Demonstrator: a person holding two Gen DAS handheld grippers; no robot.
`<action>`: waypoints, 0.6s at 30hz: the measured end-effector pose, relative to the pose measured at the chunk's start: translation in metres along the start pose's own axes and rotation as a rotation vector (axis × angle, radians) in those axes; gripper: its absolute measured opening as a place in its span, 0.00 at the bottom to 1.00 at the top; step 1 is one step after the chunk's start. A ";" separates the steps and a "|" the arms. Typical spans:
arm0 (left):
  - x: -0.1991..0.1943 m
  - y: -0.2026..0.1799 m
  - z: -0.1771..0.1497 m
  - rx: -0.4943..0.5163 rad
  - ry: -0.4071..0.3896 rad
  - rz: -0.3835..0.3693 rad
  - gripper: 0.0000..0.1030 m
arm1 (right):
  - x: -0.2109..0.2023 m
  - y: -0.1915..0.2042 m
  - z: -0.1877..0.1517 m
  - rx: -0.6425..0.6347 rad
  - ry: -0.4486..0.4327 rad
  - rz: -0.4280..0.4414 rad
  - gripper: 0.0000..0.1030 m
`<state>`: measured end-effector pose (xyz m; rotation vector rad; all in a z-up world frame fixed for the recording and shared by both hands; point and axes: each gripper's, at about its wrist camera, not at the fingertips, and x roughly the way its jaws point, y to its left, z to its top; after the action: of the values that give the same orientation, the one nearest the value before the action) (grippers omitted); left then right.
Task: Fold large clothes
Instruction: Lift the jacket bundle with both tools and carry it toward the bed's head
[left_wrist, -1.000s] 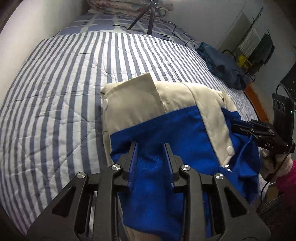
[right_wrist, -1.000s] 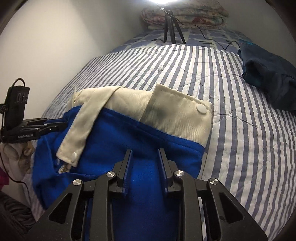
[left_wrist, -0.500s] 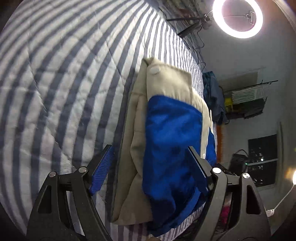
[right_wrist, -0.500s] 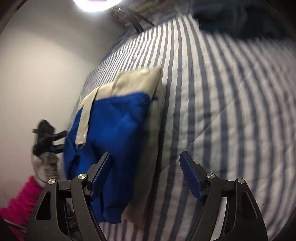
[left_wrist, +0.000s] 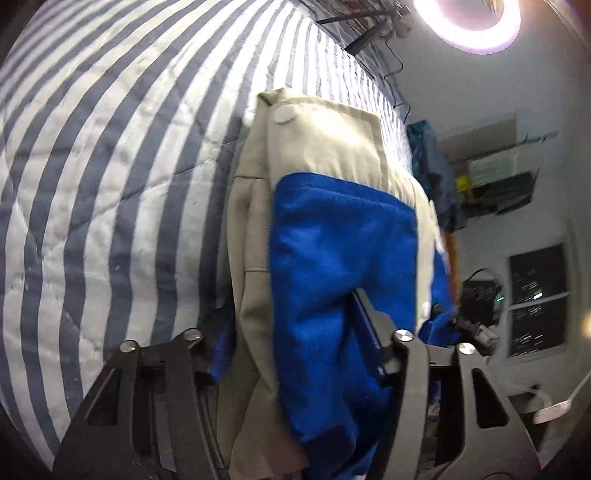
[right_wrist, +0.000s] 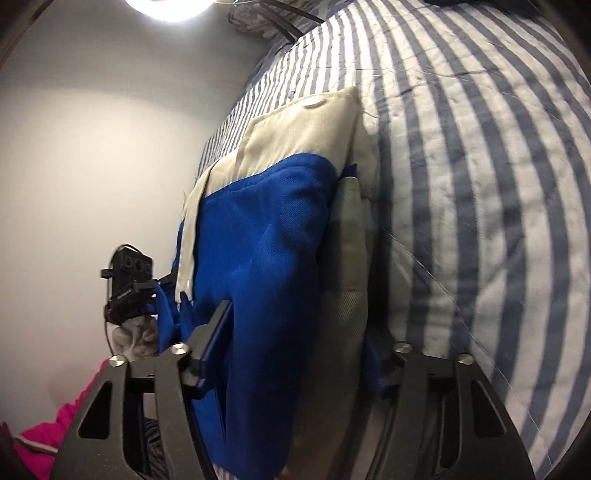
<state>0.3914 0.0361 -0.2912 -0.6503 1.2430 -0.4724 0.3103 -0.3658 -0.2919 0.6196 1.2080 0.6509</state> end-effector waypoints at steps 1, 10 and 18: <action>-0.001 -0.004 -0.001 0.014 -0.005 0.014 0.49 | 0.002 0.003 -0.001 -0.006 0.003 -0.017 0.45; -0.015 -0.058 -0.013 0.233 -0.088 0.171 0.31 | 0.007 0.062 -0.004 -0.172 -0.005 -0.254 0.26; -0.029 -0.084 -0.024 0.303 -0.140 0.197 0.25 | 0.019 0.127 -0.012 -0.349 -0.011 -0.458 0.22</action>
<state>0.3624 -0.0106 -0.2176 -0.2950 1.0633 -0.4322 0.2869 -0.2666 -0.2136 0.0469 1.1399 0.4507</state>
